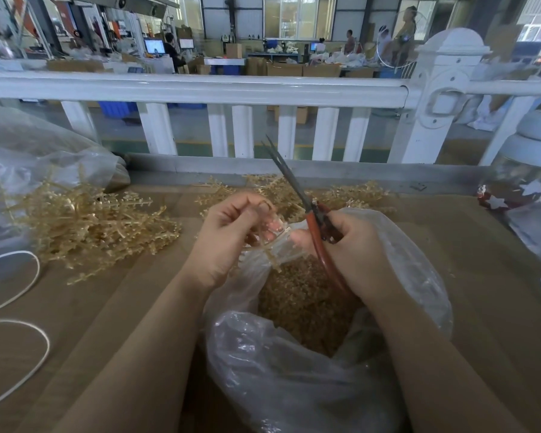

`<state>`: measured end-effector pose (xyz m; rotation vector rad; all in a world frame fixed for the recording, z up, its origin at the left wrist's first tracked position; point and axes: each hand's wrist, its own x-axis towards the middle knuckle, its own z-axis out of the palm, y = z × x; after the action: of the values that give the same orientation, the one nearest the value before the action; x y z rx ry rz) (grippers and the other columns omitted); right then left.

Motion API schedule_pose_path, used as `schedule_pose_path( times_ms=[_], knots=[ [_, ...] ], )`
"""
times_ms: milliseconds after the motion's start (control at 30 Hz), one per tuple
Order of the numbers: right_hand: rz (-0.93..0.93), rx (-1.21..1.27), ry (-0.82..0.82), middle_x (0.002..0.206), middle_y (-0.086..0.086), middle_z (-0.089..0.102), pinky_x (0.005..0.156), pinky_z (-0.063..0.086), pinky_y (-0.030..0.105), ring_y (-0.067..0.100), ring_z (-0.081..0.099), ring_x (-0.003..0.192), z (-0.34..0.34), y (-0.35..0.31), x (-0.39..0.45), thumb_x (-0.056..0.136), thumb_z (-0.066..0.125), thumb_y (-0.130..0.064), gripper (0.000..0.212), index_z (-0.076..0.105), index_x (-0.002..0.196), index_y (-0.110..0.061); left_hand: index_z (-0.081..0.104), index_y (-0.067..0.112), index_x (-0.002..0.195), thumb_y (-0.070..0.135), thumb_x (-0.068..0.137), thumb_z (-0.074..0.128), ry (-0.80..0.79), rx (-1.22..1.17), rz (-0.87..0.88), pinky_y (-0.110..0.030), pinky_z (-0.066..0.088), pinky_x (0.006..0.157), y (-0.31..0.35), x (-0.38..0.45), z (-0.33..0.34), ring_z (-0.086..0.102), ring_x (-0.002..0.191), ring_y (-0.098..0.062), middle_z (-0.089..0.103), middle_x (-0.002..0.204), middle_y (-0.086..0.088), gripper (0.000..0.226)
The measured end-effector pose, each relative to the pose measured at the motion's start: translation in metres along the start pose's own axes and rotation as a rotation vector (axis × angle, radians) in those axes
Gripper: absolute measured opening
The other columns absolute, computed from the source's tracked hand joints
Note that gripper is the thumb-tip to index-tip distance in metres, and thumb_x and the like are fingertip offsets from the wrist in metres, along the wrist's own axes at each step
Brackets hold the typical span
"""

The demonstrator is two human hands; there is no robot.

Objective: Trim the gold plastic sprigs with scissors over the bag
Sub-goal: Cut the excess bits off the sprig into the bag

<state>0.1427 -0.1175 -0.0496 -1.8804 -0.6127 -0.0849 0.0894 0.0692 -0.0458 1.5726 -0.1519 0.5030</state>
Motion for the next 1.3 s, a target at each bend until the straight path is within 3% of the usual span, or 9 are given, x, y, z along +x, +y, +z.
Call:
schedule_pose_path(
  times_ms=[100, 167, 333, 467, 600, 700, 833, 1033, 1300],
  knots=[
    [0.065, 0.088, -0.069, 0.072, -0.014, 0.073, 0.054, 0.049, 0.01, 0.002, 0.069, 0.066, 0.002, -0.002, 0.002, 0.075, 0.083, -0.043, 0.015, 0.071, 0.075, -0.034, 0.07, 0.016, 0.086, 0.011, 0.1, 0.055, -0.024, 0.015, -0.018, -0.019, 0.049, 0.059, 0.0, -0.002, 0.004, 0.062, 0.064, -0.011, 0.069, 0.075, -0.001, 0.021],
    [0.096, 0.09, -0.084, 0.069, -0.011, 0.073, 0.052, 0.047, 0.009, 0.002, 0.068, 0.063, 0.005, -0.002, 0.003, 0.083, 0.08, -0.026, 0.012, 0.071, 0.077, -0.03, 0.07, 0.013, 0.092, 0.017, 0.097, 0.059, -0.035, -0.012, -0.032, -0.018, 0.049, 0.059, 0.001, -0.002, 0.006, 0.063, 0.065, -0.011, 0.069, 0.075, -0.002, 0.013],
    [0.128, 0.212, -0.043, 0.068, -0.003, 0.074, 0.058, 0.047, 0.008, 0.012, 0.068, 0.064, 0.002, -0.004, 0.004, 0.089, 0.074, -0.018, 0.008, 0.074, 0.081, -0.016, 0.064, 0.013, 0.112, 0.034, 0.074, 0.079, -0.052, -0.127, -0.189, -0.022, 0.054, 0.066, 0.003, 0.001, -0.003, 0.069, 0.072, -0.016, 0.075, 0.085, -0.005, 0.046],
    [0.102, 0.333, 0.03, 0.06, -0.006, 0.069, 0.048, 0.041, 0.006, -0.003, 0.057, 0.046, -0.003, -0.005, 0.003, 0.093, 0.068, -0.015, 0.01, 0.071, 0.087, -0.007, 0.076, 0.015, 0.092, 0.022, 0.062, 0.085, -0.184, -0.145, -0.351, -0.022, 0.057, 0.071, -0.001, 0.0, -0.006, 0.07, 0.075, -0.018, 0.075, 0.09, -0.01, 0.032],
    [0.077, 0.39, 0.062, 0.068, 0.0, 0.072, 0.048, 0.042, 0.004, -0.004, 0.057, 0.046, -0.003, -0.006, 0.002, 0.094, 0.067, -0.013, 0.011, 0.07, 0.084, -0.01, 0.079, 0.01, 0.086, 0.008, 0.062, 0.082, -0.218, -0.213, -0.398, -0.016, 0.051, 0.059, -0.001, -0.001, -0.004, 0.06, 0.055, -0.007, 0.072, 0.074, -0.004, 0.024],
    [0.053, 0.337, 0.067, 0.067, -0.005, 0.072, 0.061, 0.045, 0.005, -0.004, 0.061, 0.055, -0.001, -0.005, 0.002, 0.094, 0.067, -0.015, 0.013, 0.071, 0.084, -0.007, 0.075, 0.003, 0.084, -0.002, 0.07, 0.077, -0.24, -0.301, -0.386, -0.019, 0.053, 0.06, -0.001, -0.003, -0.002, 0.066, 0.06, -0.01, 0.073, 0.072, -0.006, 0.015],
    [0.007, 0.329, 0.03, 0.058, -0.012, 0.066, 0.058, 0.045, 0.007, -0.004, 0.059, 0.052, -0.001, -0.005, 0.0, 0.093, 0.068, -0.017, 0.019, 0.072, 0.081, -0.003, 0.077, 0.012, 0.082, 0.009, 0.073, 0.079, -0.221, -0.277, -0.334, -0.026, 0.058, 0.075, -0.001, -0.003, 0.0, 0.071, 0.08, -0.02, 0.075, 0.088, -0.012, 0.01],
    [-0.001, 0.201, 0.122, 0.067, -0.015, 0.068, 0.063, 0.047, 0.01, -0.002, 0.064, 0.066, -0.001, -0.007, 0.0, 0.068, 0.071, -0.06, 0.037, 0.069, 0.08, -0.024, 0.069, 0.008, 0.087, 0.019, 0.078, 0.072, 0.05, -0.253, -0.237, -0.023, 0.056, 0.059, -0.001, 0.002, 0.003, 0.073, 0.069, -0.017, 0.076, 0.083, -0.009, 0.015],
    [-0.145, -0.196, 0.055, 0.077, -0.036, 0.06, 0.058, 0.04, 0.013, -0.012, 0.059, 0.076, 0.001, 0.0, -0.001, 0.067, 0.061, -0.082, 0.041, 0.056, 0.074, -0.042, 0.071, 0.003, 0.091, 0.0, 0.068, 0.074, 0.247, -0.458, -0.237, -0.023, 0.058, 0.07, 0.001, 0.004, -0.004, 0.075, 0.082, -0.022, 0.075, 0.085, -0.012, 0.024]
  ],
)
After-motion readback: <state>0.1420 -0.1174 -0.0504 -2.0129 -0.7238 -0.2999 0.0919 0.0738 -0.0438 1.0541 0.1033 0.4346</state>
